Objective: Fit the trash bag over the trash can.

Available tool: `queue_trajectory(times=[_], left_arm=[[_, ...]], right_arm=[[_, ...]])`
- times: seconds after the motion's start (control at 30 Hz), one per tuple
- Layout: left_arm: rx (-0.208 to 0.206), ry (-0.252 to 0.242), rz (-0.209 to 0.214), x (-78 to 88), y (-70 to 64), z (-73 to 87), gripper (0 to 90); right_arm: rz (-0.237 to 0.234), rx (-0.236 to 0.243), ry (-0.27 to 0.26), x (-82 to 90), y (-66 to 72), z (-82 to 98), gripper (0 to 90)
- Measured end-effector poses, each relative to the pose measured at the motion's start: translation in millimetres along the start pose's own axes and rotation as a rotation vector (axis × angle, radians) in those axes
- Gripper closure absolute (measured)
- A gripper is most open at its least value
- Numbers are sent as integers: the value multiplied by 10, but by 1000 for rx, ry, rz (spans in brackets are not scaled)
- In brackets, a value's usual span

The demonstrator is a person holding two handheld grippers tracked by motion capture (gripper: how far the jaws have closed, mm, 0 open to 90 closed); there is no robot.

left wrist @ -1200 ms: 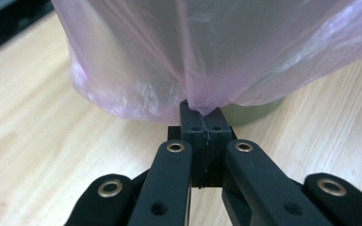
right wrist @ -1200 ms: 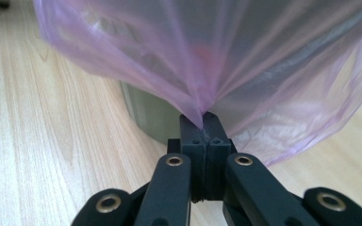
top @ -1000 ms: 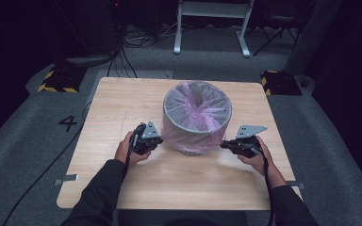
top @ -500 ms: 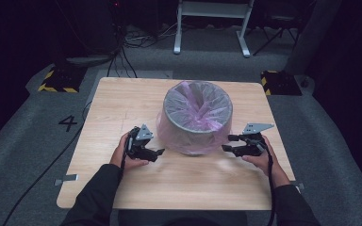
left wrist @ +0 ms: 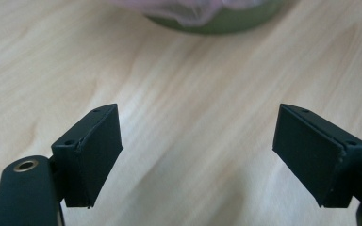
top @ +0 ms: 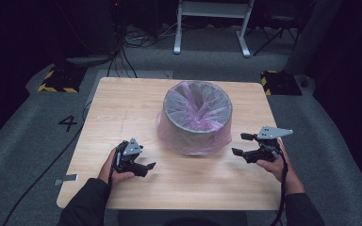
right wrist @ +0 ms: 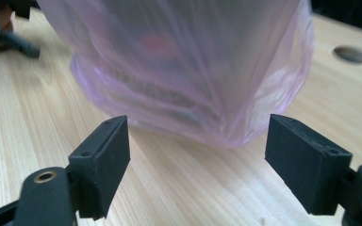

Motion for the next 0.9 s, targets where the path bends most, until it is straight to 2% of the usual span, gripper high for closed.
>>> queue_trajectory(times=[0.07,0.13,0.2,0.23,0.37,0.4,0.43,0.47,0.53,0.6,0.63,0.67,0.7,0.73,0.9], left_arm=[[-11,29,-14,-2,-19,76,160],[-22,63,-1,0,-65,180,160],[-30,73,8,1,-81,221,160],[-35,77,11,-2,-84,247,159],[-24,73,17,15,-59,281,157],[-14,71,24,16,-55,291,155],[-7,68,25,15,-49,294,155],[-7,61,23,16,-40,297,155],[-3,59,22,20,-43,304,154],[-1,53,20,17,-39,306,146],[-1,53,20,17,-39,306,146],[1,53,20,17,-40,306,146],[1,53,20,17,-40,306,146],[2,53,20,17,-40,306,145],[4,54,18,15,-38,304,145]], right_arm=[[10,8,-25,64,20,-83,231],[26,14,-59,153,28,-213,236],[31,16,-68,180,27,-257,239],[54,25,-68,232,22,-349,240],[73,46,-84,312,39,-492,240],[90,56,-99,378,45,-614,241],[90,56,-99,378,45,-614,241],[107,67,-113,428,53,-725,242],[113,73,-118,444,53,-766,244],[133,96,-126,489,51,-929,245],[133,96,-126,489,51,-929,245],[127,108,-132,498,68,-1045,249],[127,108,-132,498,68,-1045,249],[123,131,-116,482,99,-1159,249],[104,165,-102,404,164,-1330,246]])
Point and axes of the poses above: each handheld gripper's, and its own axes: x roughly backward along the jaws, z roughly out of its underside, y roughly to its left, the point moved 10 cm from there along -x, roughly forward along the jaws, and after that the axes turned 4 degrees about -z, right-handed, at the moved point
